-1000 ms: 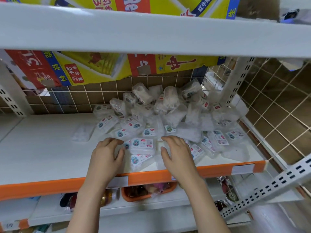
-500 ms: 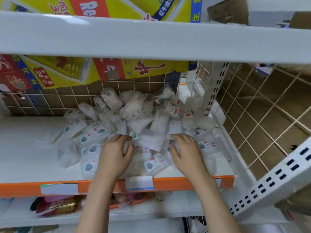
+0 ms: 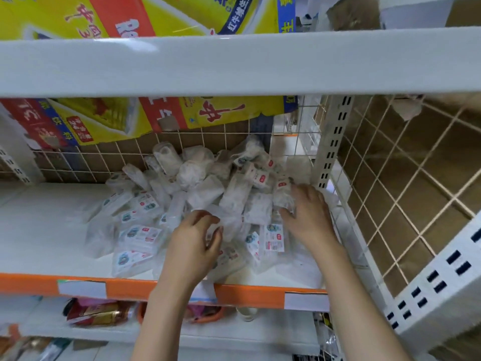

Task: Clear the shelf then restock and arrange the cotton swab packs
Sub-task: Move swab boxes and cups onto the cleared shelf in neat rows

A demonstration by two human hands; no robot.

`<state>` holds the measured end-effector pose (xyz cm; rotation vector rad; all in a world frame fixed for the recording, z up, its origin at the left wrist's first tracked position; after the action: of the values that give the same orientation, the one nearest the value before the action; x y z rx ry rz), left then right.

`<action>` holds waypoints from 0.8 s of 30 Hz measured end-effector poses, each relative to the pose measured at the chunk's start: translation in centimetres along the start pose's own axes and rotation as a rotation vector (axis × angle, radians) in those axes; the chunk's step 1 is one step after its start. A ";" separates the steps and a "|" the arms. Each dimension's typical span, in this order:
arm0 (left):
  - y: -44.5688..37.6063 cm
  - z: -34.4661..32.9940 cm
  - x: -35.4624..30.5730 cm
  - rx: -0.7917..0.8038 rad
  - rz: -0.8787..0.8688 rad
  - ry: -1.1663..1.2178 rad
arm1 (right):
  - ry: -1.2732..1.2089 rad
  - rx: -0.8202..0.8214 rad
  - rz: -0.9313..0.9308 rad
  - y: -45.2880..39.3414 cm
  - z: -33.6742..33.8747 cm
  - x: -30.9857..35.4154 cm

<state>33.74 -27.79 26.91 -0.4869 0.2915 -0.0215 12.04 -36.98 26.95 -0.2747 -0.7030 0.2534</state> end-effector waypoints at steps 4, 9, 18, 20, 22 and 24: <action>0.3 -0.1 0.2 -0.010 0.027 -0.019 | 0.060 0.086 0.032 -2.6 -0.1 0.1; 0.2 -0.2 0.1 -0.018 0.048 -0.036 | 0.167 0.320 -0.040 -5.4 -0.4 -0.2; 0.4 0.7 0.6 -0.025 0.039 -0.085 | 0.040 0.417 -0.063 -6.7 -0.4 0.4; -0.2 0.8 0.6 -0.016 0.030 -0.081 | 0.022 0.395 -0.066 -6.5 0.0 0.4; -1.1 0.9 0.5 -0.022 0.009 -0.082 | 0.008 0.349 -0.057 -6.2 0.4 0.3; -2.4 1.4 0.3 -0.069 -0.022 -0.107 | -0.011 0.296 -0.027 -5.5 1.0 0.5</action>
<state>34.53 -29.32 29.12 -0.5576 0.1819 -0.0070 12.49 -41.80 29.77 0.0185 -0.6693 0.3294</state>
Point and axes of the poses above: each hand's wrist, its own y-axis away from the middle knuckle, its own z-axis out of the back of the hand, x = y × z, the point moved 5 cm from there along -y, towards the middle knuckle, and after that the axes turned 14 degrees about -y, right-handed, at the moved point
